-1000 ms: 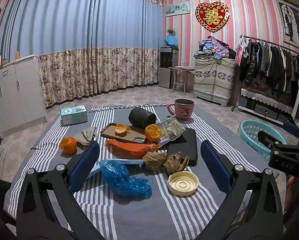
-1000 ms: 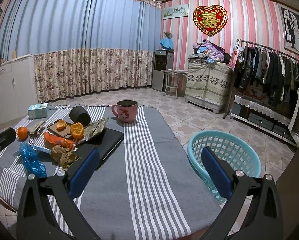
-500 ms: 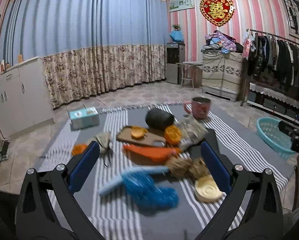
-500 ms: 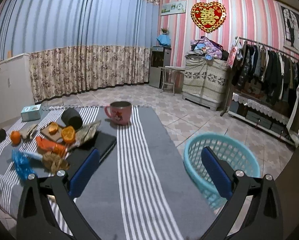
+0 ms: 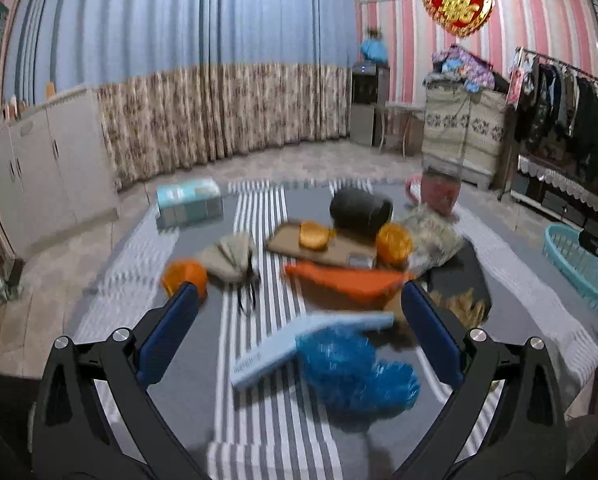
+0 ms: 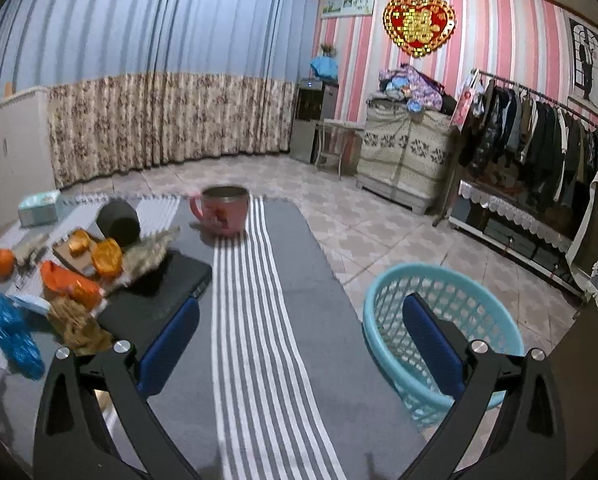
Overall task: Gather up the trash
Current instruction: 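Reach down and grasp the blue plastic bag with the left gripper, then grasp the cream round lid with the right gripper while the left holds the bag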
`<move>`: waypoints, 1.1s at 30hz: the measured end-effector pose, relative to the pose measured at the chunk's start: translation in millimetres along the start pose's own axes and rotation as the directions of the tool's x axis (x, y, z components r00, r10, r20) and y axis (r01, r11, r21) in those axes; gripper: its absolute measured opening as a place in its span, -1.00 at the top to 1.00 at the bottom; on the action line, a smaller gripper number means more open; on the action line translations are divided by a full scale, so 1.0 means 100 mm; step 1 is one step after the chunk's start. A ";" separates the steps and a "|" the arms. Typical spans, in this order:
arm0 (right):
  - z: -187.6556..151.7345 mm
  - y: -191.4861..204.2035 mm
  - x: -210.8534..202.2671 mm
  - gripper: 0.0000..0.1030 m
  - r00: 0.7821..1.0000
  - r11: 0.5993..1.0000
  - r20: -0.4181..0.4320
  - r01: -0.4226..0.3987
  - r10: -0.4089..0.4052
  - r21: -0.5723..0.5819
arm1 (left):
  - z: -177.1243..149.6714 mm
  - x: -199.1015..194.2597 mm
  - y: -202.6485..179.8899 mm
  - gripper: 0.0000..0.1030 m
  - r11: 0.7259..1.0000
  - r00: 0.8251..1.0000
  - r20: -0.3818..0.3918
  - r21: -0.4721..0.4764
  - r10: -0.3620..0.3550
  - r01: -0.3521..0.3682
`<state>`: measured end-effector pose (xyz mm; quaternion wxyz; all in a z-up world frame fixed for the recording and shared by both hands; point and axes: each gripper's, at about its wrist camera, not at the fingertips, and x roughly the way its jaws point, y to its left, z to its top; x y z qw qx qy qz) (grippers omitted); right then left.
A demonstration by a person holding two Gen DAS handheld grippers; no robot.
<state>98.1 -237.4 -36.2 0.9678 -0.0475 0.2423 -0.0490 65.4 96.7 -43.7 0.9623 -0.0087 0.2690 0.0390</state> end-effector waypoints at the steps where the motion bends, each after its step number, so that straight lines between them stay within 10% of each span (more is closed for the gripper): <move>1: -0.02 0.00 0.03 -0.93 1.000 1.000 -0.006 0.000 0.000 0.004 | -0.05 0.05 -0.01 -0.90 1.000 1.000 -0.014 -0.001 -0.003 0.003; 15: -0.17 0.09 0.28 -0.93 0.994 1.000 -0.108 0.002 -0.001 0.010 | -0.24 0.19 0.10 -0.76 0.997 0.993 -0.092 -0.019 -0.076 0.075; 22: -0.21 0.16 0.24 -0.93 0.990 1.000 -0.141 0.003 -0.003 0.002 | -0.33 0.27 -0.30 -0.40 0.987 0.984 -0.137 0.099 -0.115 0.129; 26: -0.23 0.28 0.16 -0.93 0.989 1.000 -0.147 -0.016 0.013 -0.019 | -0.36 0.43 -0.31 0.36 0.985 0.974 -0.185 0.091 -0.128 0.147; 33: -0.22 0.64 -0.11 -0.93 0.990 0.996 -0.114 -0.082 0.077 -0.040 | -0.10 0.09 -0.19 0.48 0.980 0.981 -0.114 0.102 -0.159 0.171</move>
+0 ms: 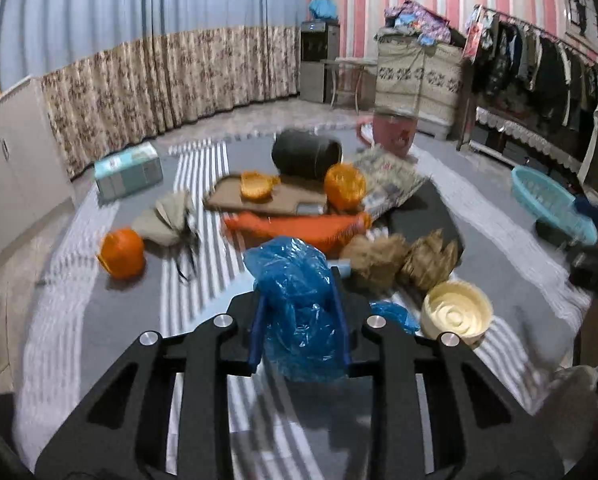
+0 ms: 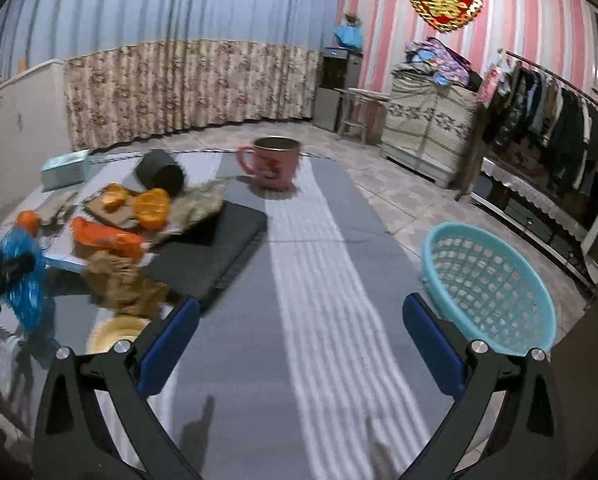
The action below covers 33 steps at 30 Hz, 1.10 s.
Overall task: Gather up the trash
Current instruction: 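Grasp the cream round lid with the right gripper while the left holds the bag, then carry bag and lid to the teal basket while the left gripper releases the bag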
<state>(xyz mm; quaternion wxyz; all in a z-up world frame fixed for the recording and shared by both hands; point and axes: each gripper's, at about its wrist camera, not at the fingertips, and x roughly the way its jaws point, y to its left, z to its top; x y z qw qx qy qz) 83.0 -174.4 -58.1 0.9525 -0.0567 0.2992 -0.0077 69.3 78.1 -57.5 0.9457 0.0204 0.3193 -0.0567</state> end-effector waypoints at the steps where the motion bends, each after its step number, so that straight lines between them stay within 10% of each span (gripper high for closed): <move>1: 0.00 0.07 -0.01 -0.93 1.000 1.000 -0.001 -0.007 0.007 -0.010 | 0.06 -0.10 0.03 0.48 1.000 1.000 0.024 0.011 -0.001 0.001; 19: -0.26 0.97 0.25 -0.90 0.987 0.995 -0.134 -0.091 0.084 -0.048 | 0.22 -0.04 0.61 0.48 0.996 0.994 0.085 -0.047 0.076 -0.072; 24: -0.30 0.92 0.39 -0.17 0.970 0.988 -0.194 -0.151 0.145 -0.018 | 0.18 0.00 0.62 0.48 0.995 0.994 0.069 -0.058 0.084 -0.080; 33: -0.11 0.48 0.17 -0.18 0.983 0.990 -0.115 -0.143 0.143 0.007 | 0.36 0.02 0.45 0.48 0.994 0.993 0.066 -0.061 0.096 -0.092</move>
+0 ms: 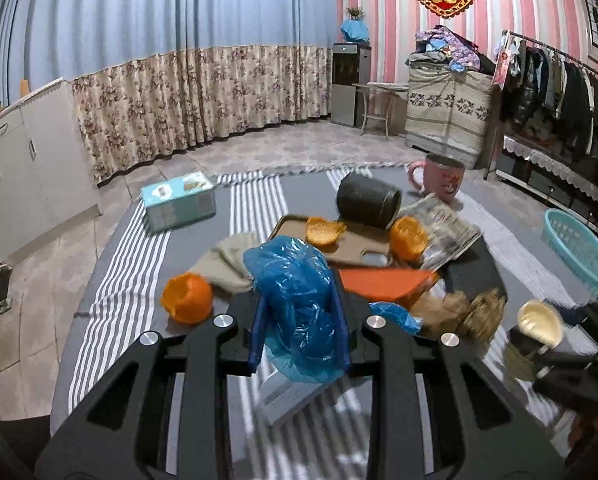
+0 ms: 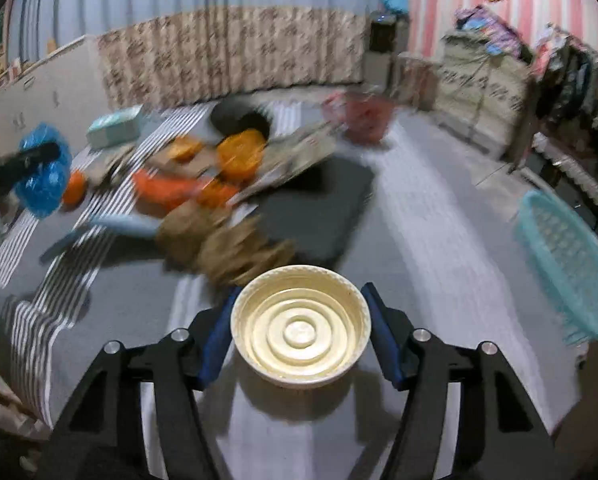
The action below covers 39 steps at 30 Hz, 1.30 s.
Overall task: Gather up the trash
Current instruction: 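Carry bag and lid to the teal basket while the left gripper releases the bag, then open the right gripper to drop the cream lid into the teal basket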
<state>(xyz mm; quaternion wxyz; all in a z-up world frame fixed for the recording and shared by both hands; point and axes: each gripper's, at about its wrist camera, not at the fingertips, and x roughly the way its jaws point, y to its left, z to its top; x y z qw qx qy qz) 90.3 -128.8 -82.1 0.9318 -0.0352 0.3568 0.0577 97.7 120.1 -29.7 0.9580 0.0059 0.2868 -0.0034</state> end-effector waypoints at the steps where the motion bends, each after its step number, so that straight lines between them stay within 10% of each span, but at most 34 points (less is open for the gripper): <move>1: 0.06 -0.09 -0.04 -0.18 1.000 1.000 0.016 0.011 -0.011 0.011 | 0.04 0.00 -0.04 0.48 1.000 1.000 0.008 0.002 -0.003 0.003; 19: 0.33 -2.85 -0.38 -0.18 0.952 0.910 0.015 0.287 -0.305 0.298 | 0.55 0.26 -2.52 0.48 0.936 0.943 0.055 0.146 -0.329 0.319; 34: 0.07 -3.73 -0.15 -0.18 0.945 0.871 -0.022 0.309 -0.326 0.381 | 0.36 0.84 -4.16 0.46 0.853 0.880 -0.070 0.222 -0.469 0.472; 39: 0.03 -3.81 -0.09 -0.18 0.947 0.867 -0.038 0.306 -0.318 0.392 | 0.40 1.04 -4.35 -0.01 0.845 0.871 -0.105 0.211 -0.481 0.492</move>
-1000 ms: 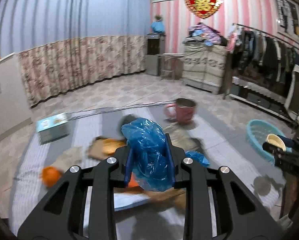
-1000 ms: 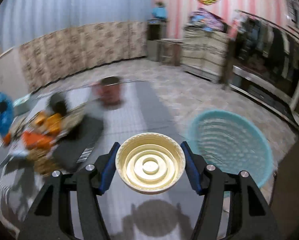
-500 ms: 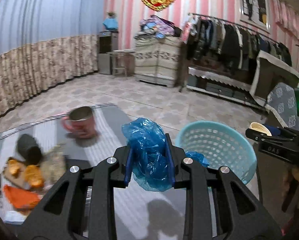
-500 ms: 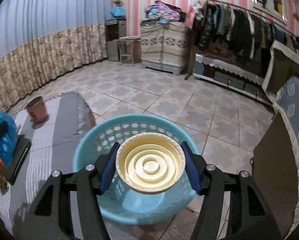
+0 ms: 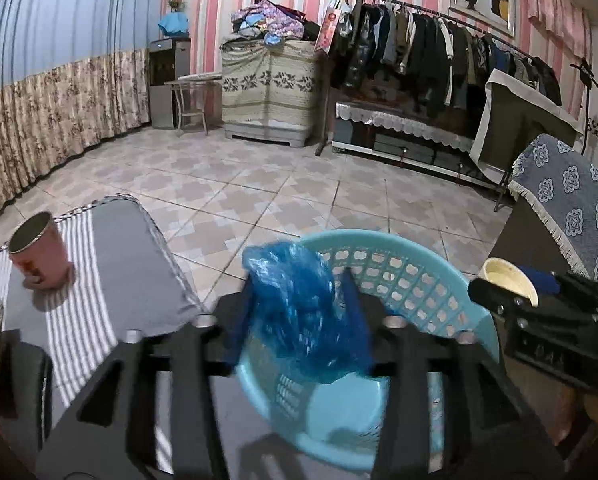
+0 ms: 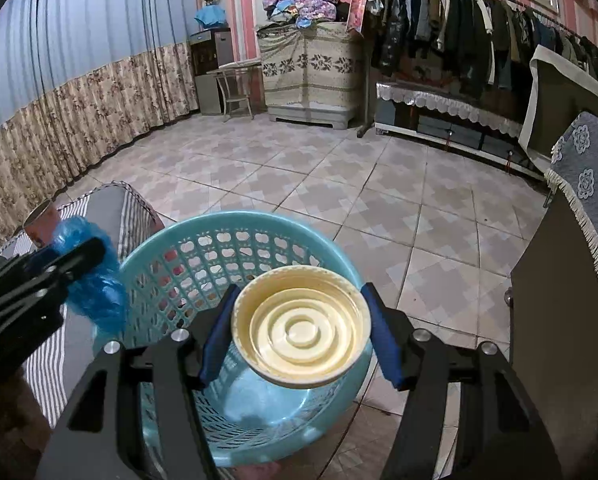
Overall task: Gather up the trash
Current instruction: 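Open the right gripper to drop the cream lid into the teal basket, then move both grippers back over the table clutter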
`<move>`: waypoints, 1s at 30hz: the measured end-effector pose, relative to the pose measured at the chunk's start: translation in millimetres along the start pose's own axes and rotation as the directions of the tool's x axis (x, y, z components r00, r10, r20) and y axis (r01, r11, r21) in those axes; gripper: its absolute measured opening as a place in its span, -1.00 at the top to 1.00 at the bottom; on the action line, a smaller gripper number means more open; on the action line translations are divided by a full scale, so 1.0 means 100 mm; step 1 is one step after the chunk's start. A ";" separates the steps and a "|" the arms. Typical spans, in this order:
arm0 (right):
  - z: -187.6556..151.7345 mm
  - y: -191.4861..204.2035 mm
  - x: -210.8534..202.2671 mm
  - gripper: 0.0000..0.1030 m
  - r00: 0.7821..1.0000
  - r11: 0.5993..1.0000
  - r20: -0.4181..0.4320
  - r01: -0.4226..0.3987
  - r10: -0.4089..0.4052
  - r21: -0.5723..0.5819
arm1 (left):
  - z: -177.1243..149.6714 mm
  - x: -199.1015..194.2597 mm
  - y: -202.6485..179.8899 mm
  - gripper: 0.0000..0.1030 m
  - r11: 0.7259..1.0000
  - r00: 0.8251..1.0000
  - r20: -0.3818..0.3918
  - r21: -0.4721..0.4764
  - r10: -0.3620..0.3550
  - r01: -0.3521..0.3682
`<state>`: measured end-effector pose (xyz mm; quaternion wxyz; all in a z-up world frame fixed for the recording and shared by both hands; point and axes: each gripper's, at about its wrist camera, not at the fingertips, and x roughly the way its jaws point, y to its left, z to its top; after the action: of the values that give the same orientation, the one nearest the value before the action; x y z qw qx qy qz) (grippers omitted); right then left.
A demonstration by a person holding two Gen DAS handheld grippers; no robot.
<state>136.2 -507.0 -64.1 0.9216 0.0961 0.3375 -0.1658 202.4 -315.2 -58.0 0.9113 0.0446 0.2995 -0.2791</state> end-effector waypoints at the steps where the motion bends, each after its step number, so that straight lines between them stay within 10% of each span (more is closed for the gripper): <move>1: 0.00 0.00 0.00 -0.18 1.000 1.000 0.000 -0.002 0.002 0.004 | 0.02 0.02 0.02 -0.22 1.000 1.000 -0.003 -0.003 0.007 -0.007; 8: 0.00 0.15 0.02 -0.19 0.997 0.997 0.013 -0.074 0.074 0.013 | 0.13 -0.17 0.21 -0.63 0.993 0.992 0.058 -0.010 0.116 -0.116; 10: -0.01 0.22 0.03 -0.55 0.996 0.996 0.014 -0.084 0.084 0.007 | 0.13 -0.31 0.37 -0.71 0.987 0.985 0.074 -0.029 0.157 -0.156; 30: -0.22 0.96 -0.61 -0.82 0.978 0.988 0.155 -0.128 0.140 -0.082 | -0.33 -1.66 1.27 -0.89 0.934 0.930 0.130 -0.154 0.343 -0.323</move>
<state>115.2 -396.7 -34.1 0.9576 0.0720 0.2610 -0.0984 143.3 -120.5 -1.0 0.9669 0.0136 0.2333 -0.1027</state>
